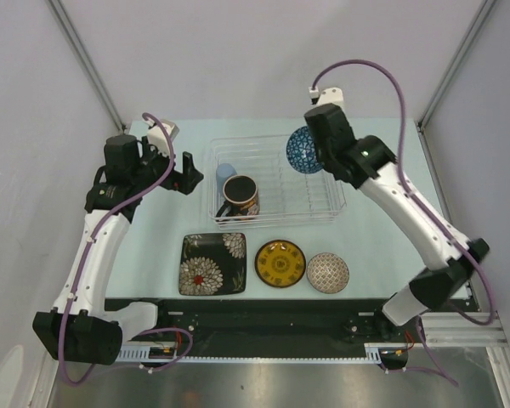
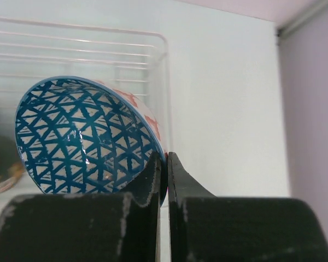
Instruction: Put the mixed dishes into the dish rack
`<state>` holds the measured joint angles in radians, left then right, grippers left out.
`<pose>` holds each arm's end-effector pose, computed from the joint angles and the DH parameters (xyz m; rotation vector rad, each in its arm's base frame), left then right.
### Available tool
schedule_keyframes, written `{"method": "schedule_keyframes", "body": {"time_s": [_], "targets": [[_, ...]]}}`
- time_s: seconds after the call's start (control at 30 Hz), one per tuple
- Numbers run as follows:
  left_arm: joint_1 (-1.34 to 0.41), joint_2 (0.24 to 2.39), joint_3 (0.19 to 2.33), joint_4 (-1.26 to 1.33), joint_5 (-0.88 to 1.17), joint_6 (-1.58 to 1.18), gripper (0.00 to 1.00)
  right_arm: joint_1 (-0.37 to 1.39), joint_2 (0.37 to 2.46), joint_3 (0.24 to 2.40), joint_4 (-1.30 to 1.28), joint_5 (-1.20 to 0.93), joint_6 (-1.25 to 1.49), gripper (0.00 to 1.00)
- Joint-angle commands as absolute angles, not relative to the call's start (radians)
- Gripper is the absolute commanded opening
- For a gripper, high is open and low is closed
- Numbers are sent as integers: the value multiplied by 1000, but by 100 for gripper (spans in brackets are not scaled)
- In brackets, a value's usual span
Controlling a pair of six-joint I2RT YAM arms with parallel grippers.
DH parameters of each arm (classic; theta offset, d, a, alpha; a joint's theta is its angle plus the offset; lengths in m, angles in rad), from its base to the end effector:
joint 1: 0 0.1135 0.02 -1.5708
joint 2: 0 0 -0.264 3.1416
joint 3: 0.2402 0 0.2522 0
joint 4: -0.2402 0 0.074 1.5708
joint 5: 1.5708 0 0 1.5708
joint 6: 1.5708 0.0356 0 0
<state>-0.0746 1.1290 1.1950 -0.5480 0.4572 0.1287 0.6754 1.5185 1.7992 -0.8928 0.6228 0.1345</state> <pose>0.2396 -0.0337 0.3791 0.4848 1.9676 -0.4339 0.2543 0.1771 0.4435 -0.2154 2.0502 -0.1852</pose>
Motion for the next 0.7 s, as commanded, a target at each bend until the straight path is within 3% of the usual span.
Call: {"method": "schedule_keyframes", "body": {"time_s": [0.0, 0.23, 0.47, 0.67], "targets": [[-58, 1092, 1187, -529, 488, 113, 100, 661, 1681, 1884, -844, 957, 40, 0], [-41, 1075, 1157, -540, 499, 123, 100, 617, 1931, 2032, -727, 1152, -131, 0], [-15, 1068, 1137, -535, 511, 127, 100, 595, 2031, 1999, -370, 1270, -449, 0], [-3, 1069, 1135, -531, 517, 130, 100, 607, 2056, 1930, -344, 1269, -477, 0]]}}
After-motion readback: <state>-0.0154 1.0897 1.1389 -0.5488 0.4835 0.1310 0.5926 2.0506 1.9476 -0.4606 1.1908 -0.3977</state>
